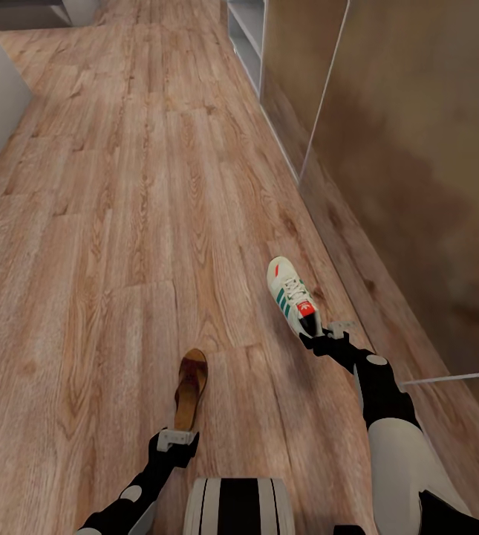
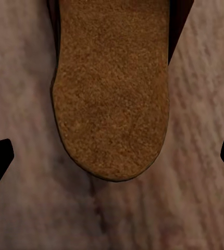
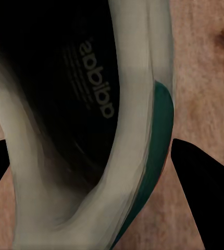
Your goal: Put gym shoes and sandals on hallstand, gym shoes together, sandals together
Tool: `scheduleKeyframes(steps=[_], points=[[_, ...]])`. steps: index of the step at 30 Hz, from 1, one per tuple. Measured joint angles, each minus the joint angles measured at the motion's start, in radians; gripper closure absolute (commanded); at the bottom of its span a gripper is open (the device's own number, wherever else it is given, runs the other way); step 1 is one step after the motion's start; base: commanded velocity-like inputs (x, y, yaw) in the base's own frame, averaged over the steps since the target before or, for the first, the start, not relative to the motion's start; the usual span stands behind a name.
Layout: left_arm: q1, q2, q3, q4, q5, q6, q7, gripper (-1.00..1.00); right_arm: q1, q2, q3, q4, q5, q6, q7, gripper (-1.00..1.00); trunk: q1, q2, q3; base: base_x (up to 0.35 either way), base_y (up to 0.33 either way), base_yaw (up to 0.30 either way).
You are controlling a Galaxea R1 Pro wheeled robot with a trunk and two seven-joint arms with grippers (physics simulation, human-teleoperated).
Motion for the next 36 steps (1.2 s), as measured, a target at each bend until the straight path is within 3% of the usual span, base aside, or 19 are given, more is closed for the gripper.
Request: scheduleKeyframes(steps=[22,28,36], points=[[0.001,-0.001,0.000,0.000,0.000,0.001,0.000,-1.00,0.000,0.000,0.000,0.000,0.000,0.000,0.000,1.00,0.000,0.000,0.000,0.058,0.000,0.000],[0.000,-0.001,0.000,0.000,0.000,0.000,0.000,-1.00,0.000,0.000,0.000,0.000,0.002,0.000,0.000,1.00,0.003,-0.001,-0.029,0.000,0.000,0.000],[0.000,-0.002,0.000,0.000,0.000,0.001,0.000,-1.00,0.000,0.000,0.000,0.000,0.000,0.000,0.000,1.00,0.003,-0.001,-0.035,0.000,0.000,0.000]])
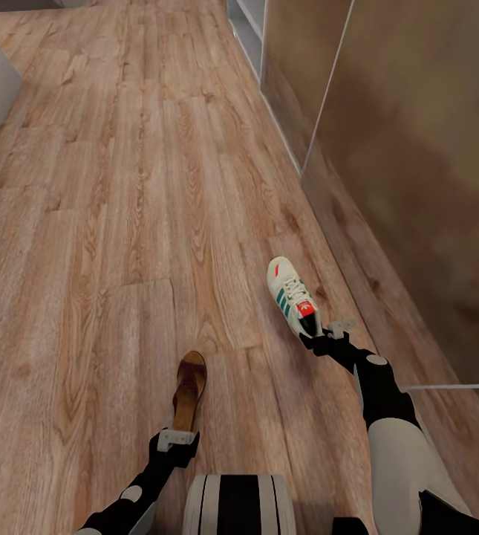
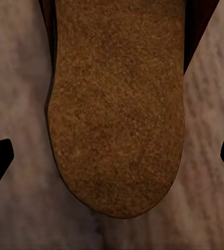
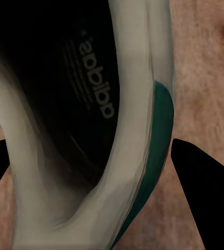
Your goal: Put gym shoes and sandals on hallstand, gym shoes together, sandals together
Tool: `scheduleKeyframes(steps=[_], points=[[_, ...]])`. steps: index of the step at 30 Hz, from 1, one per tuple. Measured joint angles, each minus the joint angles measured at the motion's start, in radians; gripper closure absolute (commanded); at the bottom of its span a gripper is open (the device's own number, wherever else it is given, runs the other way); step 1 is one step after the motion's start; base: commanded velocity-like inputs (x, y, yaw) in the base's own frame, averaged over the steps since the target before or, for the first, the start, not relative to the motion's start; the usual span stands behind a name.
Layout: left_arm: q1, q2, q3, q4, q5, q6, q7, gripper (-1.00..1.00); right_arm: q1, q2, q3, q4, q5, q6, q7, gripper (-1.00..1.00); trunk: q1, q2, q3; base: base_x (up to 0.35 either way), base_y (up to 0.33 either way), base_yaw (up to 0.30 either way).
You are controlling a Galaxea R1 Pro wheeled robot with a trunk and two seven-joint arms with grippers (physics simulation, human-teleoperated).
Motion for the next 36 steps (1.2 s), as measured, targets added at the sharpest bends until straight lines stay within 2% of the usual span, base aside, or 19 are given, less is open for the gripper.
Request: scheduleKeyframes(steps=[5,25,26,36], points=[[0.000,0.000,0.000,0.000,0.000,0.000,0.000,-1.00,0.000,0.000,0.000,0.000,0.001,0.000,0.000,1.00,0.002,-0.001,-0.021,0.000,0.000,0.000],[0.000,0.000,0.000,0.000,0.000,-0.002,0.000,-1.00,0.000,0.000,0.000,0.000,0.000,0.000,0.000,1.00,0.002,-0.001,-0.022,0.037,0.000,0.000],[0.000,0.000,0.000,0.000,0.000,-0.002,0.000,1.00,0.000,0.000,0.000,0.000,0.000,0.000,0.000,1.00,0.002,-0.001,-0.022,0.003,0.000,0.000],[0.000,0.000,-0.003,0.000,0.000,-0.002,-0.002,1.00,0.000,0.000,0.000,0.000,0.000,0.000,0.000,1.00,0.002,-0.001,-0.022,0.000,0.000,0.000]])
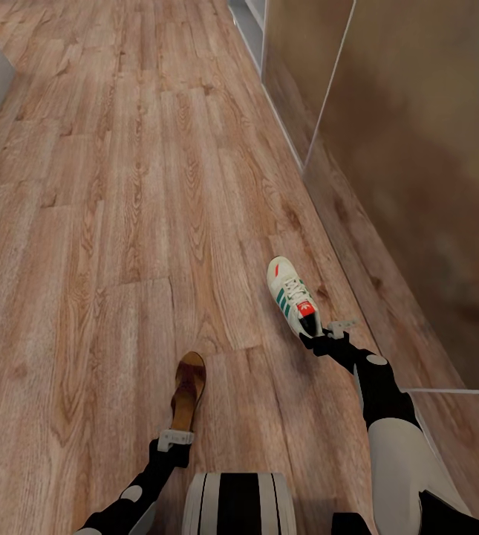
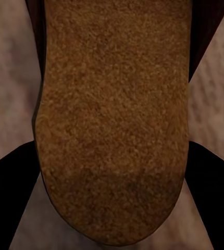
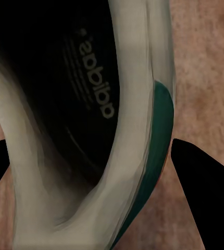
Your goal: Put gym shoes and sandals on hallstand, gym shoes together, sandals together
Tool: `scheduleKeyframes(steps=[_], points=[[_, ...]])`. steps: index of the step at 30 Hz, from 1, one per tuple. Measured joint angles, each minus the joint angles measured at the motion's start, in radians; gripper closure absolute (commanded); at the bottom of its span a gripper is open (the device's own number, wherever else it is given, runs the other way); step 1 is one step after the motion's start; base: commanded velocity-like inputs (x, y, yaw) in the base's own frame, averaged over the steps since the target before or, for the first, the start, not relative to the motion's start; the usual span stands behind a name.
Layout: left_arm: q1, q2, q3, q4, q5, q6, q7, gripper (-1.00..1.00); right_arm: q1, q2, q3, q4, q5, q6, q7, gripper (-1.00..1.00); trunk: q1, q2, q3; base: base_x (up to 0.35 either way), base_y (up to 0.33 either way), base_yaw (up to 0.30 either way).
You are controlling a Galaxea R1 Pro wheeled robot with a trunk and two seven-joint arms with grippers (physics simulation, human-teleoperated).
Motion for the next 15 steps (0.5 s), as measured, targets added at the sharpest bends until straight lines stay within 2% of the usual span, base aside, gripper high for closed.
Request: scheduleKeyframes(steps=[15], points=[[0.000,0.000,0.000,0.000,0.000,0.001,-0.001,1.00,0.000,0.000,0.000,0.000,0.000,0.000,0.000,1.00,0.000,0.000,0.000,0.000,0.000,0.000]])
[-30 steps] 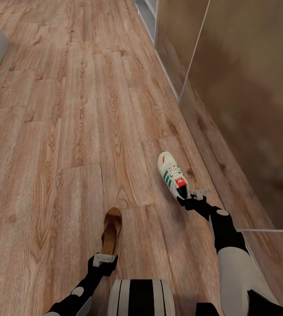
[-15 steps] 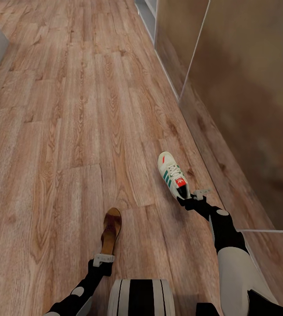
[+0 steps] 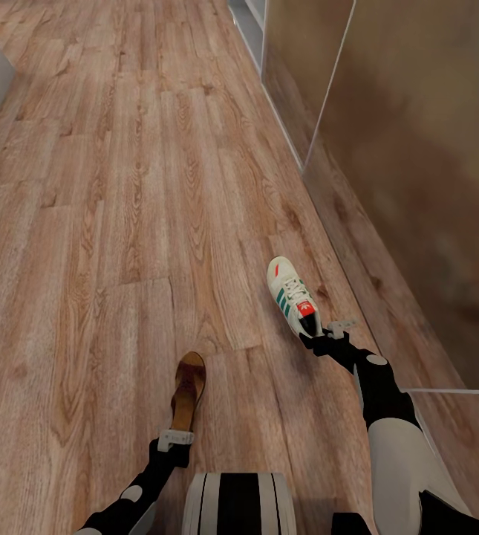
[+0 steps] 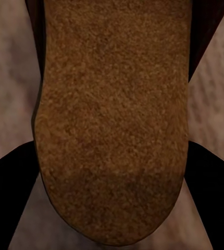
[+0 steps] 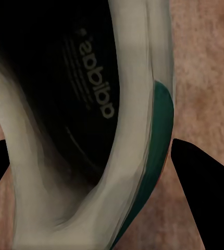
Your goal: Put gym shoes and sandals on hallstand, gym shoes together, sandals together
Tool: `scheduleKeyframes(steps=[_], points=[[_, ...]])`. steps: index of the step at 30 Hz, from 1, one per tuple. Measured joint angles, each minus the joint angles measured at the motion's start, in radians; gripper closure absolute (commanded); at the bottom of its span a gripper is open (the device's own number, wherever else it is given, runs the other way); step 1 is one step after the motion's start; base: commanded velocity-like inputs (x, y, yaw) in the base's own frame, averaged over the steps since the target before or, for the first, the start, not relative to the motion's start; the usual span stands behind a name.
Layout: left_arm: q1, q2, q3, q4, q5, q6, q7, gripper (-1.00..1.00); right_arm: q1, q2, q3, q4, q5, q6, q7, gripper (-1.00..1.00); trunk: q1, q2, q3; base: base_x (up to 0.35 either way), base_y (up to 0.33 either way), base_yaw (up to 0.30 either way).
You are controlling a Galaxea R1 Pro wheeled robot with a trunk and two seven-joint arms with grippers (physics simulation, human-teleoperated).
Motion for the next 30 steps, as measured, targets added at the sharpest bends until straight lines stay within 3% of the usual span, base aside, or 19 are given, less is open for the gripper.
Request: scheduleKeyframes(steps=[4,14,20,22,23,24,25,26,28,30], points=[[0.000,0.000,0.000,0.000,-0.002,0.000,0.002,1.00,0.000,0.000,0.000,0.000,0.000,0.000,0.000,1.00,0.000,0.000,0.000,0.000,0.000,0.000],[-0.001,0.000,0.004,-0.003,0.000,0.001,0.002,1.00,0.000,0.000,0.000,0.000,-0.001,0.000,0.000,1.00,-0.005,0.002,0.039,0.000,0.000,0.000],[-0.001,0.001,0.004,-0.113,0.001,0.040,0.002,1.00,0.000,0.000,0.000,0.002,-0.001,-0.001,0.000,1.00,-0.007,0.004,0.062,0.000,0.000,0.000],[-0.001,0.006,0.005,-0.184,0.002,0.149,0.000,1.00,0.000,0.001,0.000,0.002,-0.001,-0.001,0.000,1.00,-0.008,0.004,0.070,0.000,0.000,0.000],[-0.001,0.019,0.006,-0.298,0.002,0.356,-0.002,1.00,0.000,0.001,0.001,0.006,0.000,-0.001,0.000,1.00,-0.008,0.004,0.073,0.000,0.000,0.000],[-0.002,0.023,0.004,-0.424,0.004,0.430,-0.002,1.00,0.000,0.001,0.001,0.007,0.000,-0.002,-0.001,1.00,-0.009,0.005,0.077,0.000,0.000,0.000],[-0.002,0.028,0.003,-0.519,0.005,0.482,-0.003,1.00,0.000,0.002,0.001,0.008,0.000,-0.002,0.000,1.00,-0.010,0.005,0.081,0.000,0.000,0.000],[-0.002,0.030,0.002,-0.535,0.004,0.508,-0.003,1.00,0.000,0.002,0.002,0.008,0.000,-0.002,0.000,1.00,-0.010,0.005,0.085,0.000,0.000,0.000],[-0.002,0.034,0.002,-0.647,0.006,0.590,-0.004,1.00,0.000,0.002,0.002,0.009,0.000,-0.001,-0.001,1.00,-0.011,0.006,0.093,0.000,0.000,0.000],[-0.002,0.037,0.003,-0.851,0.008,0.738,-0.005,1.00,0.000,0.002,0.004,0.006,-0.001,0.000,-0.001,1.00,-0.012,0.006,0.101,0.000,0.000,0.000]])
